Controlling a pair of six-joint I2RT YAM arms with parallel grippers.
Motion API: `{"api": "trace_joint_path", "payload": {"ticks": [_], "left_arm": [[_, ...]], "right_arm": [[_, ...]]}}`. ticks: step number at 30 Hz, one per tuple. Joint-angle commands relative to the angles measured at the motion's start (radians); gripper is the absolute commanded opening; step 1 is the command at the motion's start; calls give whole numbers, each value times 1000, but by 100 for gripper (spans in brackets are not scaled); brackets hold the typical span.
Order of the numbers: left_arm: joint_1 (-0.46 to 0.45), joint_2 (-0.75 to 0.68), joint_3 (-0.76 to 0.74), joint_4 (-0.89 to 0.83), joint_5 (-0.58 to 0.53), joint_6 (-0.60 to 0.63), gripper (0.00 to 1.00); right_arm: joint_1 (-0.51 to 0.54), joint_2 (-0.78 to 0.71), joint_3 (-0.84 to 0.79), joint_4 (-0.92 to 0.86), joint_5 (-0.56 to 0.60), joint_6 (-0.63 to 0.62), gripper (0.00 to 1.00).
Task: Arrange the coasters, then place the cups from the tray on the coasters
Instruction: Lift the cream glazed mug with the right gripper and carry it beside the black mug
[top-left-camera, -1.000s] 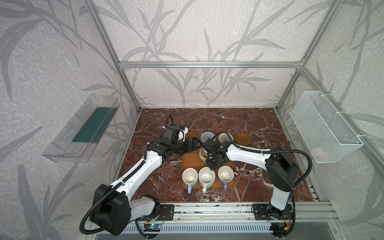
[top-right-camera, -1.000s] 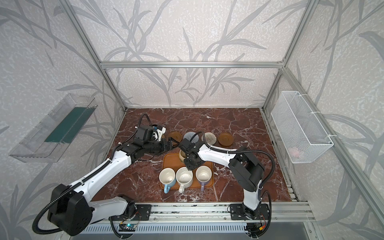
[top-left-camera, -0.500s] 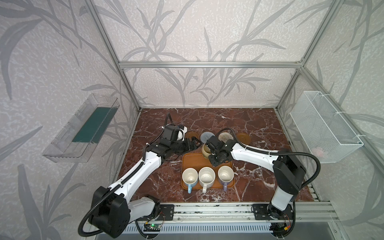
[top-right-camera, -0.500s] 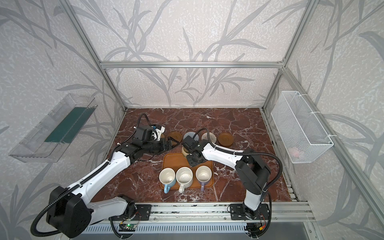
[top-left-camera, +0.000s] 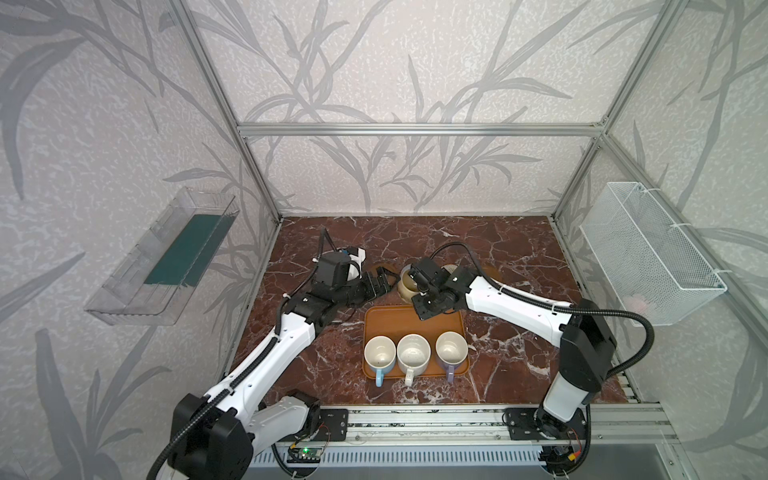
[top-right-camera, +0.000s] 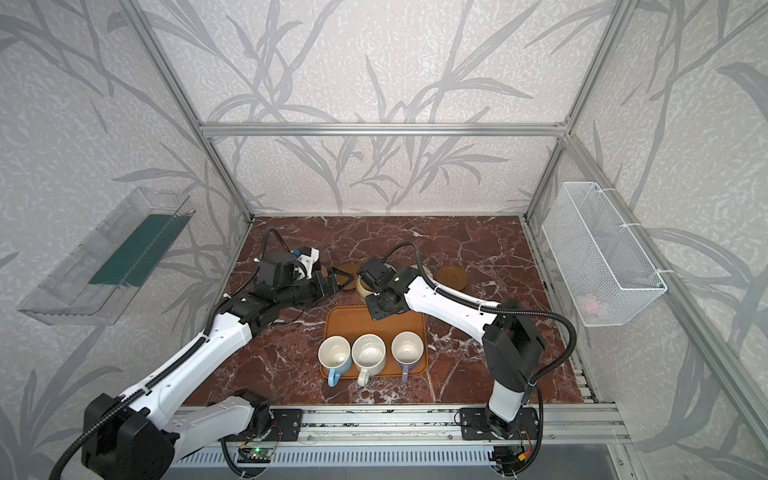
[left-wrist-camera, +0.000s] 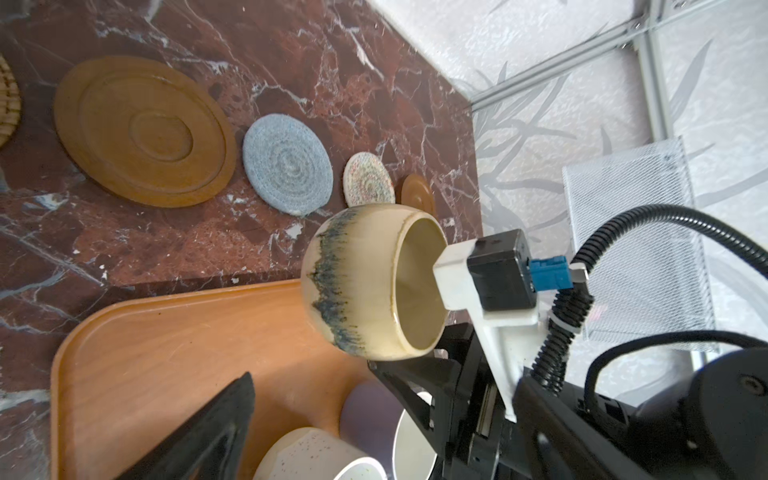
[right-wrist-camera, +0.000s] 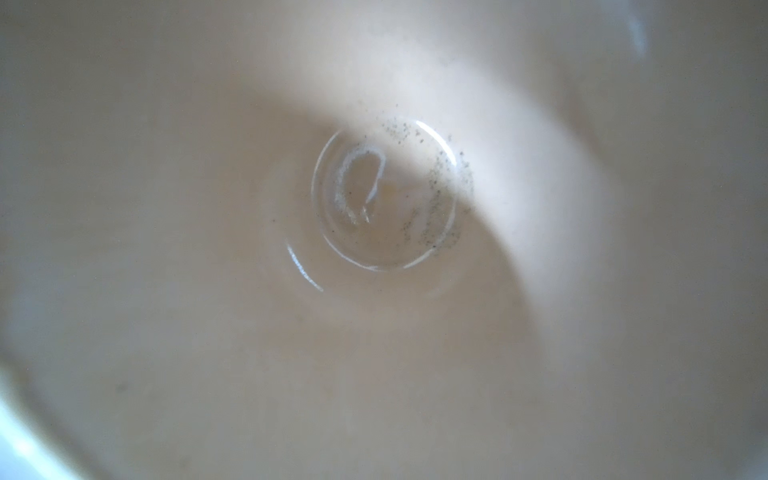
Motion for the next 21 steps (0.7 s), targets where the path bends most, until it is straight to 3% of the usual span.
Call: {"api": "trace_joint_path", "payload": {"ticks": [1,10,16,21], "left_arm": [[52,-44,4,25,-7,-93,99],[150,-74,38,-73,8,-42,98],[191,-39,100,-174,32,58,97],[229,-31,76,-140,46,55,95]], "right_arm": [[-1,13,87,15,23,49,0],[-23,128,293,-51,-11,86,0],[-30,261,466,-112,-41,98,0],[-42,378,617,-174,-38,114,0]]}}
